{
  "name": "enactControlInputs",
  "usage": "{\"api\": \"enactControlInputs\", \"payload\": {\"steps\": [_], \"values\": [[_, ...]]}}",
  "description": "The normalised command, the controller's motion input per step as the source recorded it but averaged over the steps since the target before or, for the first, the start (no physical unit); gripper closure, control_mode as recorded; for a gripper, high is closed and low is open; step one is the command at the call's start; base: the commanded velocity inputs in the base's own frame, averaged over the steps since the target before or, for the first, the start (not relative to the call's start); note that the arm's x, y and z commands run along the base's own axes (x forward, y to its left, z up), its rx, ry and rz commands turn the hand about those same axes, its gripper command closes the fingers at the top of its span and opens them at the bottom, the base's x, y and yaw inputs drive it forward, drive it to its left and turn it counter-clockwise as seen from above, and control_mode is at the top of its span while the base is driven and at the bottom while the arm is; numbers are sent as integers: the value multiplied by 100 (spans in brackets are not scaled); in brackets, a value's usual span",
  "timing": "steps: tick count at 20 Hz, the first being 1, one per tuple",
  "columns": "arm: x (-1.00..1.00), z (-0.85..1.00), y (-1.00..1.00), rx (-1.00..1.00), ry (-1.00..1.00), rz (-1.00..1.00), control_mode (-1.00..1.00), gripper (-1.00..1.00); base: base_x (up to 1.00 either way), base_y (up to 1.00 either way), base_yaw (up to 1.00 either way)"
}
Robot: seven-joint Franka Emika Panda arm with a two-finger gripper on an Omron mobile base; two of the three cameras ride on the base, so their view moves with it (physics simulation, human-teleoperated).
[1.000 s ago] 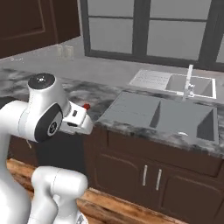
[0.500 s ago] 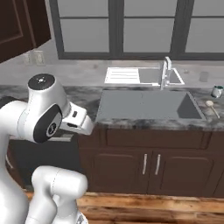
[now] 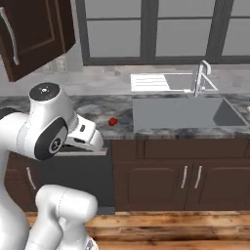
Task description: Open the cabinet. Pick the dish brush and place it next to the sink. Then close the cabinet.
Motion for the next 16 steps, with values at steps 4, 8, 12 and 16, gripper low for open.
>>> {"api": "enactControlInputs", "payload": {"steps": [4, 8, 12, 16], "values": [[0, 0, 0, 0, 0, 0, 100, -100, -70, 36, 0], [0, 0, 0, 0, 0, 0, 100, -100, -25, 59, 6], [0, 0, 0, 0, 0, 0, 100, -100, 1, 64, 13], [0, 0, 0, 0, 0, 0, 100, -100, 23, 98, 15]]}}
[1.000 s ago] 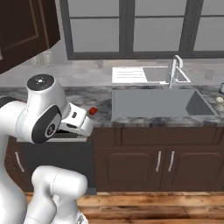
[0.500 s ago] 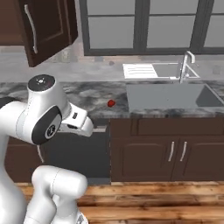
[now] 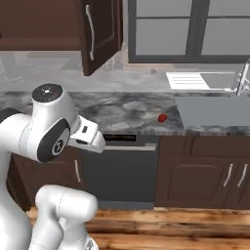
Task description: Open the cabinet. Pick the dish brush and place it next to the sink. Then close the cabinet.
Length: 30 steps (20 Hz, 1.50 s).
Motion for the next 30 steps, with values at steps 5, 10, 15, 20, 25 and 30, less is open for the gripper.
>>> {"api": "enactControlInputs", "payload": {"steps": [5, 10, 15, 20, 25, 30], "values": [[0, 0, 0, 0, 0, 0, 100, -100, 2, 91, 18], [0, 0, 0, 0, 0, 0, 100, -100, 39, 87, 14], [0, 0, 0, 0, 0, 0, 100, -100, 82, 24, 2], [0, 0, 0, 0, 0, 0, 100, -100, 100, -7, 2], [0, 0, 0, 0, 0, 0, 100, -100, 79, -35, 8], [0, 0, 0, 0, 0, 0, 100, -100, 57, -20, 8]]}}
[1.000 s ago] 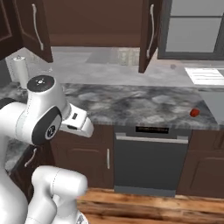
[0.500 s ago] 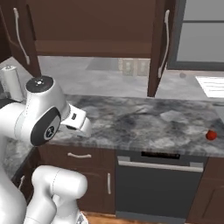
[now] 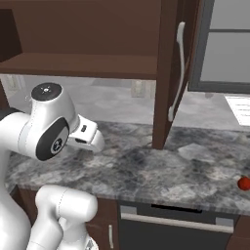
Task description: Open the cabinet. Pick the dish brush and place it next to the sink. Then close the cabinet.
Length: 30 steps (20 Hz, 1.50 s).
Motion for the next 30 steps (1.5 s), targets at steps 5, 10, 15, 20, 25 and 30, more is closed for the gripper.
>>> {"api": "enactControlInputs", "payload": {"steps": [5, 10, 15, 20, 25, 30], "values": [[0, 0, 0, 0, 0, 0, 100, -100, 0, -5, 0], [0, 0, 0, 0, 0, 0, 100, -100, 0, 0, 0], [0, 0, 0, 0, 0, 0, 100, -100, 0, 0, 0], [0, 0, 0, 0, 0, 0, 100, -100, 0, 0, 0], [0, 0, 0, 0, 0, 0, 100, -100, 0, 0, 0], [0, 0, 0, 0, 0, 0, -100, -100, 0, 0, 0]]}}
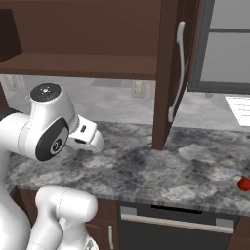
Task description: Open the cabinet. Pick the dish brush and place it next to the sink. Then close the cabinet.
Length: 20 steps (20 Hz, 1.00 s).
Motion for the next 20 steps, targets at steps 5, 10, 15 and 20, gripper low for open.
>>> {"api": "enactControlInputs", "payload": {"steps": [5, 10, 15, 20], "values": [[0, 0, 0, 0, 0, 0, -100, -100, 0, 0, 0], [0, 0, 0, 0, 0, 0, -100, -100, 0, 0, 0], [-9, 4, 0, 2, -5, 0, -100, -100, 0, 0, 0], [-1, 14, 0, 6, -6, -3, -100, -100, 0, 0, 0]]}}
